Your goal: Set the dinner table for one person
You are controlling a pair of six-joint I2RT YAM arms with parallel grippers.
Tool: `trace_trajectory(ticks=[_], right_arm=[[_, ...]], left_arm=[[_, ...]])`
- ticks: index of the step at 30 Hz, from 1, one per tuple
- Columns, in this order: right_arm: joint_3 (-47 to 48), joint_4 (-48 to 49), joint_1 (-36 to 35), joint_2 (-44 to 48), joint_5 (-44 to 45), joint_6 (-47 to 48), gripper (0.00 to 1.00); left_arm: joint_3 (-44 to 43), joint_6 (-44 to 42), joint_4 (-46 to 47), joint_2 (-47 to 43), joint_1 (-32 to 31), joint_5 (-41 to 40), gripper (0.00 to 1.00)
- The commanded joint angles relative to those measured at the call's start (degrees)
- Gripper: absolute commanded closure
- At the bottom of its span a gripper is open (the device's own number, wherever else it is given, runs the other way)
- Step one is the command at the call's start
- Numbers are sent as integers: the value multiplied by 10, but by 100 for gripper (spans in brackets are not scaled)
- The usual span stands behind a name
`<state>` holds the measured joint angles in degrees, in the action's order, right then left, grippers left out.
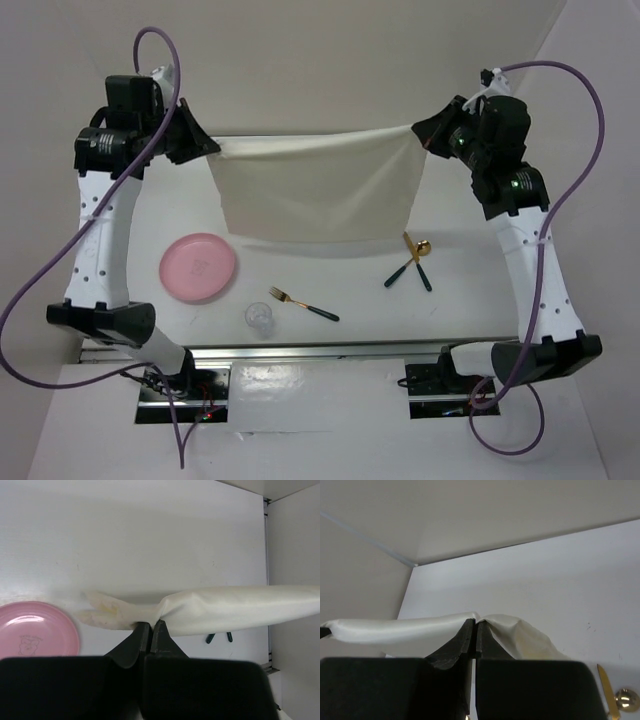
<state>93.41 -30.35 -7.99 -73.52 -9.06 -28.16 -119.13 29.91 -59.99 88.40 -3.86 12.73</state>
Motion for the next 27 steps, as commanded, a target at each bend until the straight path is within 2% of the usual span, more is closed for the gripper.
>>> trace_trajectory(ticks=[1,7,10,14,17,19,22,23,25,26,27], right_arm=[[48,73,3,-51,-3,21,100],[126,135,9,-150,-21,21,100],[176,149,9,-205,-29,21,100],[193,190,14,-239,-29,21,100],[193,196,19,-245,-35,21,100],[168,196,19,-234,-42,21,100],[66,196,19,-205,-54,21,100],[-4,202,19,-176,-60,21,100],[-85,208,19,-143,-72,14,100],[-161,213,14,-112,-85,6,100],[-195,208,14,-100,-94,-6,100]], left_arm=[[-50,-22,29,55,9,16,100],[-162,-22,35,171,14,41,100],[-205,-8,67,209,26,85,100],[-205,8,131,244,32,143,100],[-207,8,138,254,38,143,100],[-178,8,151,239,43,143,100],[-71,-10,171,209,48,149,100],[-2,-10,179,183,48,149,100],[82,-26,189,152,48,149,100],[171,-26,200,120,55,149,100],[213,-26,200,104,55,149,98]])
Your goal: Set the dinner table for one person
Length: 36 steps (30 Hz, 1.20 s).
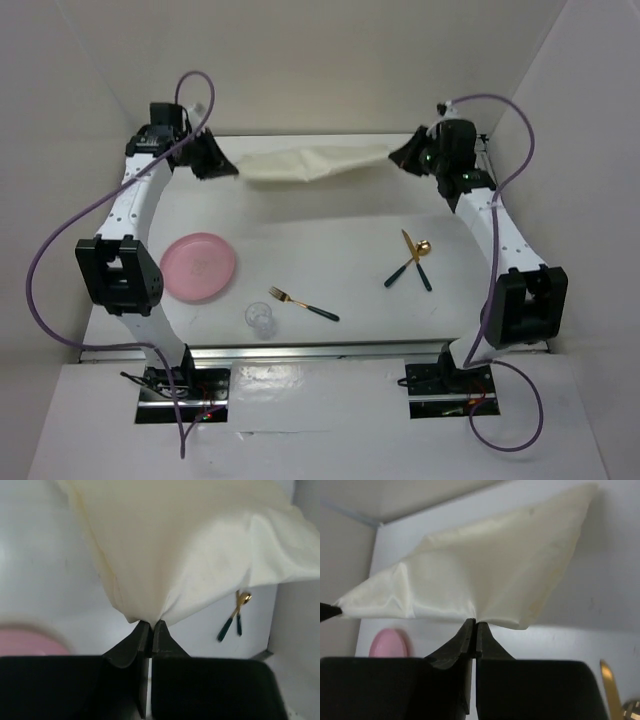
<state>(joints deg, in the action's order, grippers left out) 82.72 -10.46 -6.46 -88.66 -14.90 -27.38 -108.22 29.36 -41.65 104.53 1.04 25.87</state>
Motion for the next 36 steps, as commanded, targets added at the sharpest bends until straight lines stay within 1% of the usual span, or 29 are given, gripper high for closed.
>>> trace_trajectory(ticks=[1,2,3,4,5,6,7,8,10,12,13,14,15,16,17,18,19,20,21,22,25,27,30,33,36], right_arm=[[-122,4,-7,63,-43,-19,100],[-184,-14,-14,88,-43,-24,84],[-214,-23,-20,103,-43,-29,65],[-243,-29,-20,119,-33,-36,47],[-291,-46,-28,152,-9,-36,27],[-308,-55,-34,166,4,-44,21],[-317,-67,-34,177,18,-44,16],[-324,-84,-34,194,32,-44,13],[-324,-90,-34,194,63,-44,13],[-300,-95,-34,179,69,-31,14],[-290,-95,-34,168,69,-31,29],[-267,-90,-40,136,69,-23,41],[-253,-90,-46,116,62,-17,55],[-235,-90,-46,91,62,-4,79],[-216,-90,-51,63,52,4,86],[-168,-105,-51,-1,44,13,95],[-139,-120,-57,-36,43,18,100],[-114,-131,-57,-68,51,18,100],[-73,-137,-63,-123,64,24,100],[-61,-137,-63,-143,76,24,100],[-36,-129,-63,-204,81,12,100],[-36,-123,-68,-235,81,12,100],[-54,-123,-84,-248,91,-8,100],[-115,-98,-90,-235,96,-23,100],[-146,-91,-95,-228,110,-35,100]], left_arm=[[143,-20,23,-71,18,17,86],[208,-20,23,-84,18,11,73],[233,-26,23,-104,24,2,55],[251,-26,17,-112,24,2,27],[270,-32,1,-112,24,-4,14],[270,-32,-8,-119,24,-14,6],[270,-32,-8,-119,24,-20,0],[270,-32,-14,-119,24,-27,0],[258,-32,-14,-119,15,-50,0],[227,-32,-14,-96,5,-64,7],[218,-32,-14,-84,-1,-71,11],[197,-27,-14,-54,-14,-71,33],[186,-26,-8,-36,-20,-79,50],[175,-17,-8,-16,-27,-89,71],[164,-17,-8,5,-40,-94,90],[142,-12,-8,47,-47,-107,100],[128,-4,-8,68,-54,-114,100],[116,-4,-19,85,-66,-120,100],[111,-4,-14,97,-71,-120,100],[111,2,-9,113,-76,-141,100],[111,8,-4,141,-83,-169,100],[111,15,-4,164,-83,-174,100],[128,15,2,173,-89,-185,100],[151,15,13,178,-89,-195,100],[176,15,13,178,-89,-202,100]])
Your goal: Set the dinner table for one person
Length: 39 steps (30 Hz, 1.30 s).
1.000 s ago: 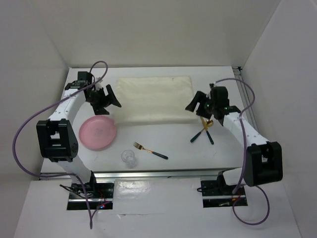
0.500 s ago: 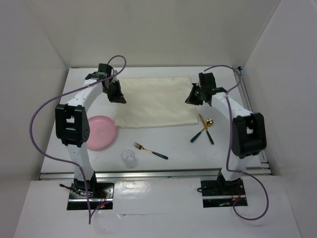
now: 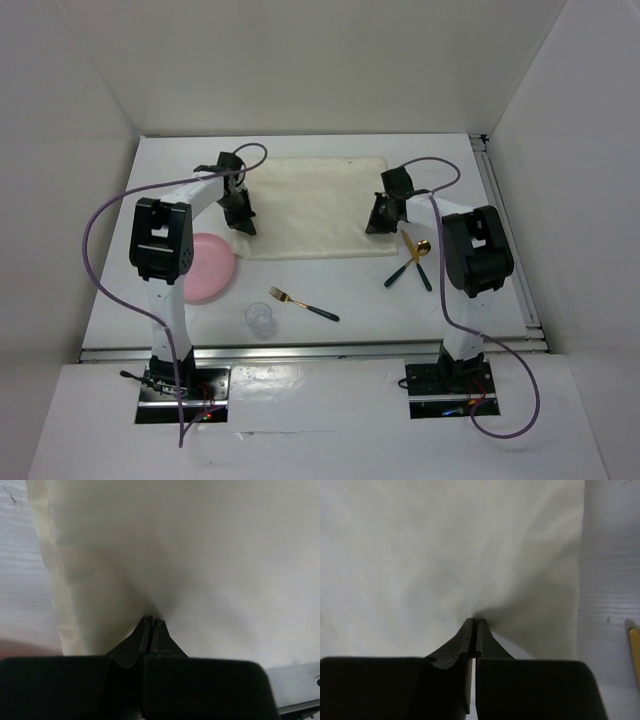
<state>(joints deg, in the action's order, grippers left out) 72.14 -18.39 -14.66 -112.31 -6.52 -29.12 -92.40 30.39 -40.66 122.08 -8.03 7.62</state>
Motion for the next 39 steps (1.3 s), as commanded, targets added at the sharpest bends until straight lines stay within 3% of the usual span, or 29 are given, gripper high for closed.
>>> trace_trajectory(ticks=[1,8,19,20,21,25,30,31,34,36,39], right_arm=[[-60,-11,-13,23,27,-17,100],[-121,-6,-13,70,39,-23,100],[-115,-13,-19,82,54,-23,100],[-110,-13,-19,88,54,-17,100],[-98,-20,-19,96,54,-17,100],[-60,-33,-19,128,34,-6,97],[-33,-38,-33,166,8,6,67],[-27,-38,-39,173,0,6,56],[-22,-38,-44,178,-19,12,42],[-22,-38,-44,178,-25,18,41],[-17,-38,-44,178,-31,29,39]], left_arm=[[27,5,8,3,2,-20,100],[113,15,26,-34,2,-25,100],[138,42,1,-116,2,-75,100],[131,42,-14,-126,2,-75,94],[118,42,-20,-141,2,-83,80],[100,53,-46,-208,2,-119,54],[128,71,-78,-291,40,-167,37],[158,71,-79,-305,46,-187,36],[220,91,-72,-349,77,-212,27],[244,105,-65,-360,110,-212,17],[267,111,-36,-360,150,-205,16]])
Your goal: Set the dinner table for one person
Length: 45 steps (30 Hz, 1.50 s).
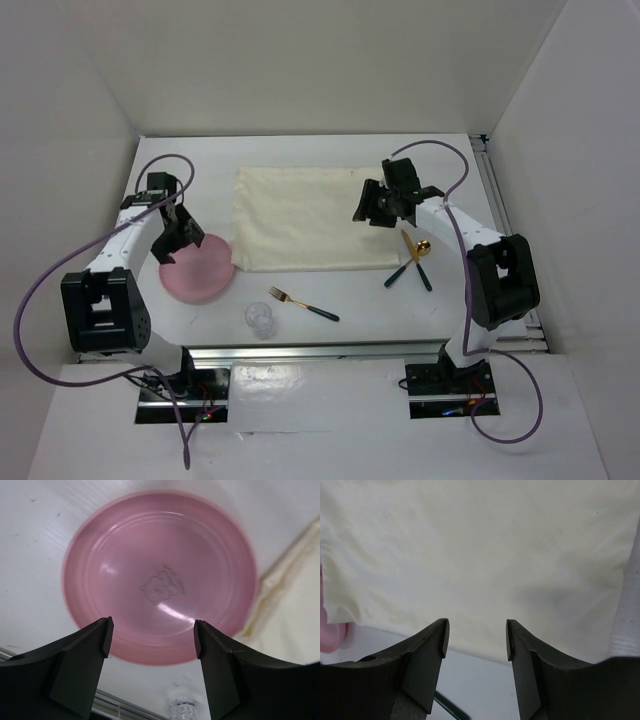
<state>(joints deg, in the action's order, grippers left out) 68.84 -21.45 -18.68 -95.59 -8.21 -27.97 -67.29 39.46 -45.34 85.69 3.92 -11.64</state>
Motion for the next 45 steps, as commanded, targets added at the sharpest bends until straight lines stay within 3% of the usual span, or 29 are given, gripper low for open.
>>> trace_trajectory(ticks=[1,7,18,23,24,27,28,30,34,39,45], right_arm=[[22,-8,-4,11,-14,18,39],[22,-8,-4,11,-21,23,35],[16,-30,-4,34,-10,34,27],[16,-30,-4,34,-10,34,27],[16,-30,-4,34,-10,34,27],[16,-35,-4,39,-10,34,27],[16,-35,-4,39,-3,34,27],[22,-35,-4,39,3,34,27],[33,-40,-4,39,8,34,27],[33,-46,-4,39,14,34,27],[22,-46,1,50,33,22,25]], left_arm=[[16,12,21,13,31,-2,17],[-55,-4,43,103,-19,25,17],[-157,40,50,264,-38,13,14],[-168,50,33,298,-38,7,39],[-168,50,33,298,-38,0,51],[-168,50,19,273,-38,-16,72],[-168,50,11,259,-38,-33,87],[-190,45,-18,246,-38,-52,100],[-230,24,-50,209,-33,-92,100],[-275,-31,-56,162,-53,-53,100],[-410,-63,-99,199,-160,-1,100]])
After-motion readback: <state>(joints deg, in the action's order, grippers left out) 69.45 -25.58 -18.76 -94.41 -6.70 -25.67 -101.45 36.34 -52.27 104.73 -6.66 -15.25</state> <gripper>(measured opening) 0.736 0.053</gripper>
